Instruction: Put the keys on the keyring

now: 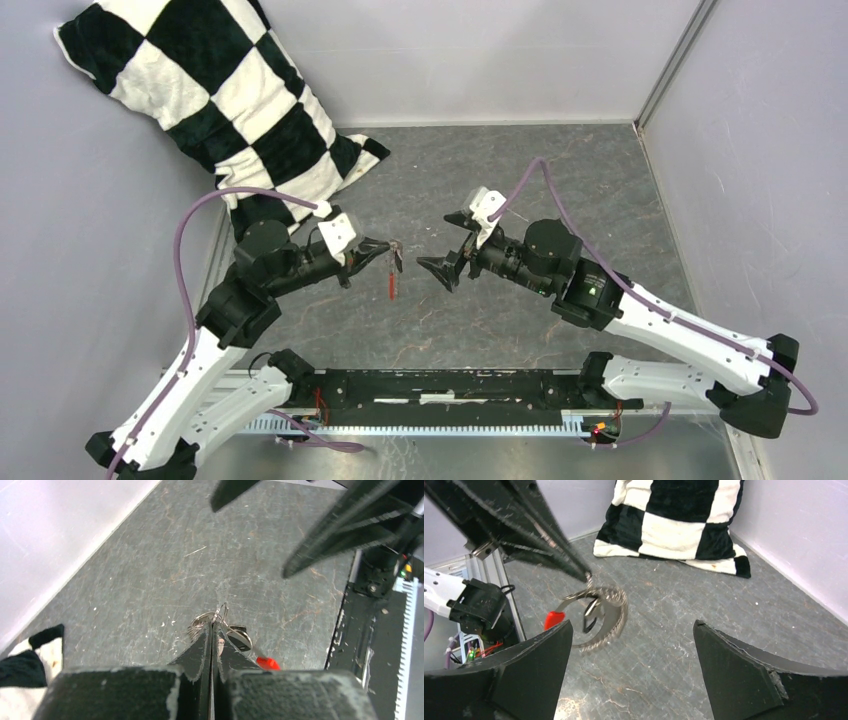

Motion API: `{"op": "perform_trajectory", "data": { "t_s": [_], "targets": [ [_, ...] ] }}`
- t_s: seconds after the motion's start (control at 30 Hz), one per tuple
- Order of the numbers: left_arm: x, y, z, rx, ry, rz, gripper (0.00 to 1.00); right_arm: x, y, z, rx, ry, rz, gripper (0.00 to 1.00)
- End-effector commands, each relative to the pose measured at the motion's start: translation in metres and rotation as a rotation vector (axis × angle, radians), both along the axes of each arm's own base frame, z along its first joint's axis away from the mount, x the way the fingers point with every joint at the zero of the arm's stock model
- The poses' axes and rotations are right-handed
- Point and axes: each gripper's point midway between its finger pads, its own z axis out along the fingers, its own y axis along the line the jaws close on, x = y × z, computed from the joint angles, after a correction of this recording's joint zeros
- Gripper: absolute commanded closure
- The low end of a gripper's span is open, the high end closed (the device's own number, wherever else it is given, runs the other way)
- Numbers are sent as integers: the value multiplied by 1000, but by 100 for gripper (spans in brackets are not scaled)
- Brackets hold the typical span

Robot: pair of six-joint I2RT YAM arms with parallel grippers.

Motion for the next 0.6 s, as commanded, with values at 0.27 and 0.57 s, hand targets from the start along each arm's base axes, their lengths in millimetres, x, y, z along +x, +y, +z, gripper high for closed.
{"op": "perform_trajectory", "data": {
  "t_s": [0.27, 0.57],
  "targets": [
    [46, 1, 15, -133, 58, 226, 98, -4, 24, -31, 5, -19, 46, 2],
    [50, 1, 23, -150, 44, 240, 98, 0, 44, -68, -73, -11, 58, 2]
  ]
}}
